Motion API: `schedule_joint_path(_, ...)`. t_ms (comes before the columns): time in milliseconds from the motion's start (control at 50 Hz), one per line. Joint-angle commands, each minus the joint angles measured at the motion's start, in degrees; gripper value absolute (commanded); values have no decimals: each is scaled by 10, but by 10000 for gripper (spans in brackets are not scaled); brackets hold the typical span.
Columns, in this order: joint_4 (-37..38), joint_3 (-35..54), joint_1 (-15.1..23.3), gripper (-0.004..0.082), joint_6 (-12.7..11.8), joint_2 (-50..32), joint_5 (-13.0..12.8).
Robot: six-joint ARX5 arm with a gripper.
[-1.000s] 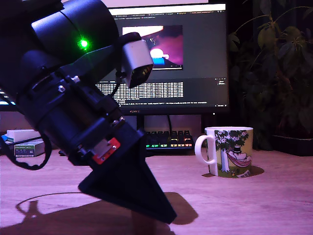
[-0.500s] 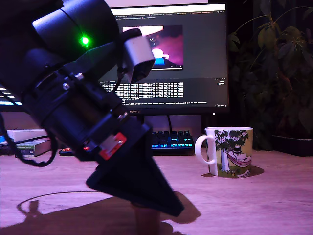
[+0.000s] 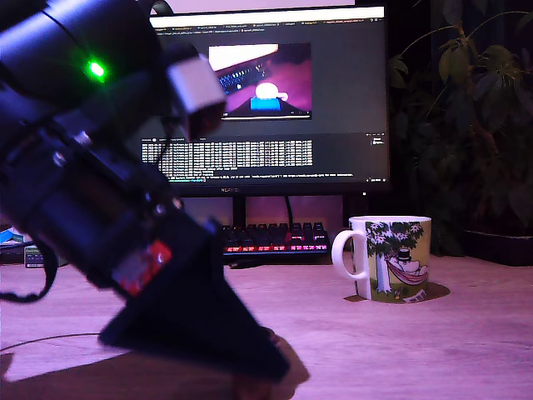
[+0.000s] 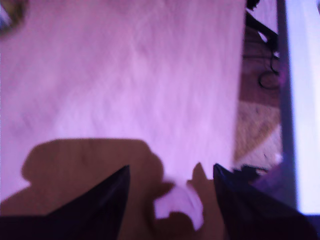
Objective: Pick up the coffee capsules from the table one by one and drop them inside the nearest coffee cup
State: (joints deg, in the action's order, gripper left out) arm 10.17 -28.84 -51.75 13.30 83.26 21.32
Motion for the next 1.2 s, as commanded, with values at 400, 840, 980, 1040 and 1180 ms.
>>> schedule_joint_path(400, 77, 67, 3, 482, -19, -9, -5)
schedule_joint_path(840, 99, 68, 3, 442, -28, 4, -4)
schedule_joint_path(980, 106, 68, 2, 442, -29, 16, -4)
schedule_joint_path(1040, 108, 68, 2, 441, -30, 19, -4)
schedule_joint_path(1180, 107, 68, 3, 354, -30, 19, -4)
